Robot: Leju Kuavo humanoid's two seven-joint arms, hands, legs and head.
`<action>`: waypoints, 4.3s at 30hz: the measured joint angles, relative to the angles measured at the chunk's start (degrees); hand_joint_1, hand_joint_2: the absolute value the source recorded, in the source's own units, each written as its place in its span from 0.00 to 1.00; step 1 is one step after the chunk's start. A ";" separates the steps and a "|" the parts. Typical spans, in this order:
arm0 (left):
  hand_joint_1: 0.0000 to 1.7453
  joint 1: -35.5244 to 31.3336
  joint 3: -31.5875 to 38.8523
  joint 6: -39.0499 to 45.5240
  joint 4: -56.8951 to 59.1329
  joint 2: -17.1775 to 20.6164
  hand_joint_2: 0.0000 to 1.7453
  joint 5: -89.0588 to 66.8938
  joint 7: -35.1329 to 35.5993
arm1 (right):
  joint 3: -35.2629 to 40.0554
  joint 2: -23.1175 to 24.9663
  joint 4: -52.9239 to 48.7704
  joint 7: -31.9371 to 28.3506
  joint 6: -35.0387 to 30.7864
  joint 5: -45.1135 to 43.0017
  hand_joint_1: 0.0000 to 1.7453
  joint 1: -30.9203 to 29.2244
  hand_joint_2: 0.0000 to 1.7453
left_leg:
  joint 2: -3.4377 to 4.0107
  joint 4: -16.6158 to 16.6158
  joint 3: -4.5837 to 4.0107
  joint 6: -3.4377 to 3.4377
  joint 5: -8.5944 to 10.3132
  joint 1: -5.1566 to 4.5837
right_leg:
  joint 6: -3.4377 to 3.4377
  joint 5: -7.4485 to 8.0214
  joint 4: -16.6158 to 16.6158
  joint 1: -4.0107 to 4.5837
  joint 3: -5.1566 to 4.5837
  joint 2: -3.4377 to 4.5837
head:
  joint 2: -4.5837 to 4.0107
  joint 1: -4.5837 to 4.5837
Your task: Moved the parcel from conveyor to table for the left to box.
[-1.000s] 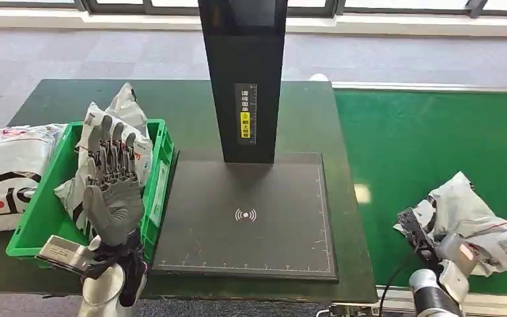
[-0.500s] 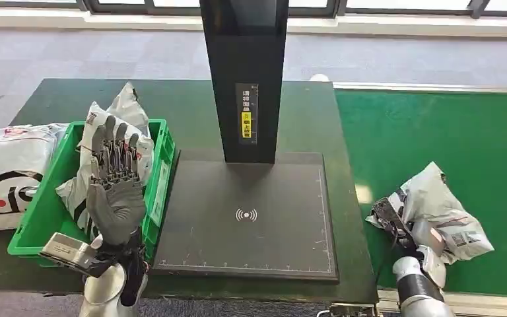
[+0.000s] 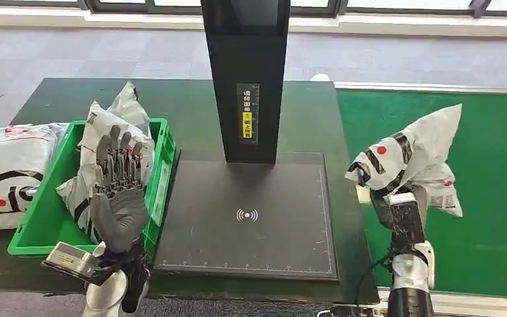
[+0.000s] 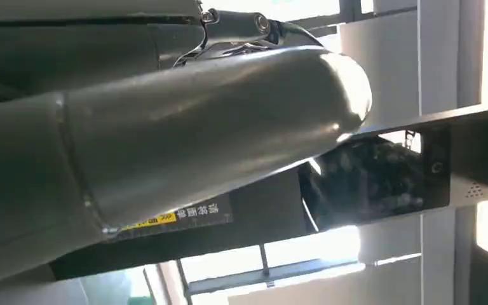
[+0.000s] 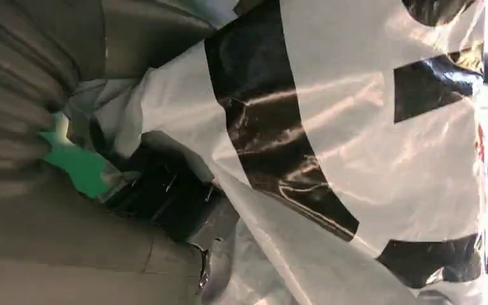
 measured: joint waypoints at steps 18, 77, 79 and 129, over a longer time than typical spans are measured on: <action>0.00 -4.26 0.02 -1.83 5.22 0.63 0.00 2.32 -0.55 | 23.84 1.07 -7.91 3.11 11.78 -2.27 0.15 2.50 1.00 | 0.11 0.00 0.04 0.00 0.02 0.01 | -0.01 0.02 0.01 0.01 0.00 0.10 | 0.00 -0.02; 0.00 -9.18 -6.95 19.91 14.77 1.38 0.00 -8.96 10.16 | 27.84 -2.34 -19.85 -1.63 16.33 -17.09 0.00 3.76 0.00 | 0.20 0.01 0.01 -0.05 0.05 0.00 | -0.02 0.06 -0.01 -0.01 -0.13 0.23 | 0.00 -0.02; 0.00 -10.70 -9.05 18.90 17.36 1.92 0.00 -18.42 13.21 | 27.64 -2.36 -21.02 -1.57 16.24 -18.14 0.00 3.67 0.00 | 0.16 0.02 0.01 -0.05 0.06 0.00 | 0.01 0.08 -0.01 -0.01 -0.11 0.20 | 0.00 -0.02; 0.00 -26.68 -23.39 10.36 63.89 -0.48 1.00 -58.45 22.01 | 20.91 -2.32 -33.58 -1.53 17.53 -23.47 0.00 4.68 1.00 | 0.21 0.01 0.34 -0.01 0.12 -0.01 | 0.01 0.17 -0.01 -0.01 0.28 0.22 | 0.00 0.00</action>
